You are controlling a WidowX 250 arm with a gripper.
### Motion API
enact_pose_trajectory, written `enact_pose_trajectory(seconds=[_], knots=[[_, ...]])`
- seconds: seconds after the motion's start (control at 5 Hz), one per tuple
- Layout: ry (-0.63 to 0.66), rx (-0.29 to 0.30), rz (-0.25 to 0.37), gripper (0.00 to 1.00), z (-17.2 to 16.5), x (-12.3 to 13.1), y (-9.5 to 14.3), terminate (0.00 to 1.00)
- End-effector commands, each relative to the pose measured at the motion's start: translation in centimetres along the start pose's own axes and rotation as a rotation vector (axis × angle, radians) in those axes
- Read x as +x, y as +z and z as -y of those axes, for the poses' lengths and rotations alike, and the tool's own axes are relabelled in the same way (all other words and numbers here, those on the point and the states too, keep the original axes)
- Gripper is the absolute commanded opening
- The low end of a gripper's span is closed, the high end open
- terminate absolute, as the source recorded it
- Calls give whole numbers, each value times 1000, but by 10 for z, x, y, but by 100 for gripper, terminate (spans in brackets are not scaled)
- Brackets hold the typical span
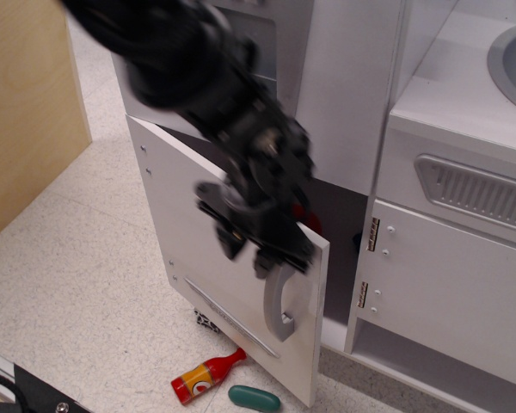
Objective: Open low fridge
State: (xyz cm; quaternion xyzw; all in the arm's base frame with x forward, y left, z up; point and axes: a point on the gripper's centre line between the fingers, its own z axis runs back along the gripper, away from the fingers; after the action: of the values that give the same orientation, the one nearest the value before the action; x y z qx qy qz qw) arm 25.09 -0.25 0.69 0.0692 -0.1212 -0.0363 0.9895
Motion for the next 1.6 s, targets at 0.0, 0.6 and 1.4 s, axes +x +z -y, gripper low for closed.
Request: enact_pose_trajectory(seconds=[0.0,0.6,1.4], knots=[[98,-58,32,100,-18,30,57,0],[64,-79,70,100,24,78,37,0],[103,-64,-11,100,18,57,-17,0]])
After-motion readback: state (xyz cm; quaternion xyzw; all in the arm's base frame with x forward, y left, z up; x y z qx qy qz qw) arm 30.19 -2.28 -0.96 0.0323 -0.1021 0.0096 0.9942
